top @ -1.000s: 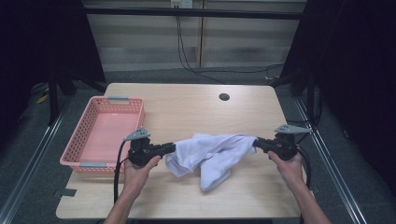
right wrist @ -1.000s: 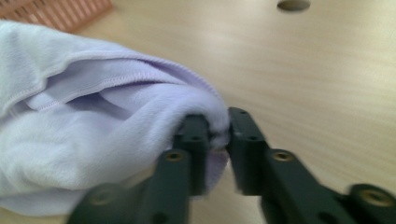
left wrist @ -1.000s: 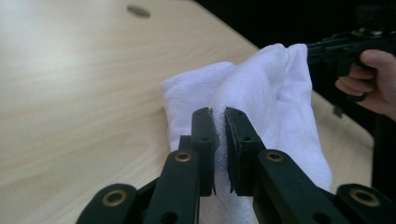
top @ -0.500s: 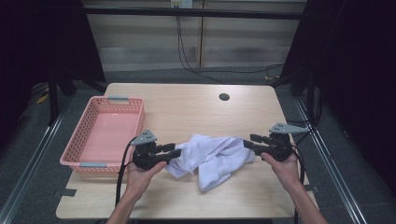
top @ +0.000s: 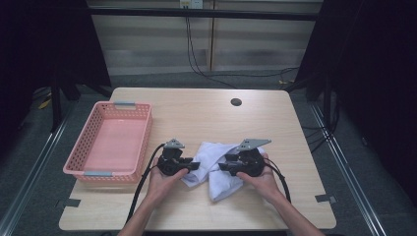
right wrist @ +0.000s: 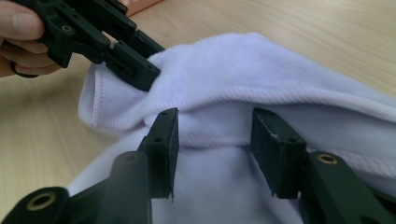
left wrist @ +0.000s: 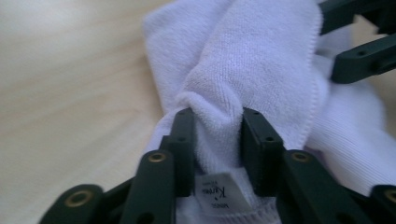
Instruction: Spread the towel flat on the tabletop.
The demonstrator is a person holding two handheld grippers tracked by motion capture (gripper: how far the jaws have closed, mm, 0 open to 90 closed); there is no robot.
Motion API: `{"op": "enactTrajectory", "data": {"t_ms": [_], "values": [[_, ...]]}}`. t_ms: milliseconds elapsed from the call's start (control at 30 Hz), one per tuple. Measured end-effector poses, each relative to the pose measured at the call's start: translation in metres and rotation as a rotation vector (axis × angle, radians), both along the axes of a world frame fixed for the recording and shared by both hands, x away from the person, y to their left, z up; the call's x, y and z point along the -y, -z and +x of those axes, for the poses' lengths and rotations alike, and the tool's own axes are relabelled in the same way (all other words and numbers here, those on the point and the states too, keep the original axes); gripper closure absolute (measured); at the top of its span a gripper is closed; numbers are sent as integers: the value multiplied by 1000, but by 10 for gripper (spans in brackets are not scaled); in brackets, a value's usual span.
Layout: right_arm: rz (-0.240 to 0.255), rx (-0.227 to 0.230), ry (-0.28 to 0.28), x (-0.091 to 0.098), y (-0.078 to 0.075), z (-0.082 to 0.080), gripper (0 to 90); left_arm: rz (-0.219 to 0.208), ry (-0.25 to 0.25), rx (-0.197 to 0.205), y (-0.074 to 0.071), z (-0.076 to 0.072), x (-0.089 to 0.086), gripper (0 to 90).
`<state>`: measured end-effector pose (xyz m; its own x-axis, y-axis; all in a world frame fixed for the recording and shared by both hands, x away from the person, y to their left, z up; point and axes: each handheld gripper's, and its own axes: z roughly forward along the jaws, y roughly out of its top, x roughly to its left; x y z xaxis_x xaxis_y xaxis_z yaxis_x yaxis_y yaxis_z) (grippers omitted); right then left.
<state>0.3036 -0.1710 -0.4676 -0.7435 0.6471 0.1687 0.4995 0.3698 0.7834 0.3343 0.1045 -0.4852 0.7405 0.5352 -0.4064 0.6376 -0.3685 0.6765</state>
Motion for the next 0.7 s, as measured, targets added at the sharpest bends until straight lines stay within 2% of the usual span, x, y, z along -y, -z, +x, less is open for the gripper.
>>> {"op": "enactTrajectory", "data": {"t_ms": [67, 100, 133, 167, 200, 233, 267, 300, 333, 367, 400, 433, 467, 500, 567, 600, 700], "values": [[0, 6, -23, -4, 1, -2, 494, -3, 87, -31, -2, -9, 2, 751], [0, 6, -23, -4, 1, -2, 494, -3, 87, -31, -2, -9, 2, 755], [6, -8, -47, -8, 3, -3, 494, -18, 147, -44, -5, -20, 4, 760], [1, -7, -56, -8, 3, -4, 489, -18, 147, -44, -5, -20, 4, 763], [6, -14, -59, -8, 3, -4, 485, -23, 160, -22, -9, -28, 4, 762], [25, -26, -55, -7, 3, -4, 488, -23, 160, -22, -9, -28, 4, 745], [32, -27, -49, -6, 3, -4, 492, -40, 158, 42, -15, -31, 2, 736], [29, -19, -49, -4, 2, -4, 494, -40, 158, 42, -15, -31, 2, 721], [38, -21, -52, -3, 1, -5, 495, -71, 112, 96, -22, -29, -2, 715], [38, -21, -52, -3, 1, -5, 495, -71, 112, 96, -22, -29, -2, 732], [47, -19, -68, 1, -1, -9, 493, -45, 42, 179, -29, -28, -5, 786], [47, -19, -68, 1, -1, -9, 493, -45, 42, 179, -29, -28, -5, 836], [47, -11, -75, 4, 0, -13, 484, -106, 13, 160, -31, -20, -9, 840], [38, -3, -53, 4, 2, -15, 458, -133, 9, 142, -29, -16, -11, 839], [34, -5, -62, 3, 4, -16, 458, -119, -7, 147, -29, -15, -10, 846], [11, -6, -70, -3, 8, -16, 438, -120, -7, 129, -26, -12, -10, 846], [10, 2, -75, -10, 9, -14, 407, -129, -7, 112, -24, -11, -9, 845]]}}
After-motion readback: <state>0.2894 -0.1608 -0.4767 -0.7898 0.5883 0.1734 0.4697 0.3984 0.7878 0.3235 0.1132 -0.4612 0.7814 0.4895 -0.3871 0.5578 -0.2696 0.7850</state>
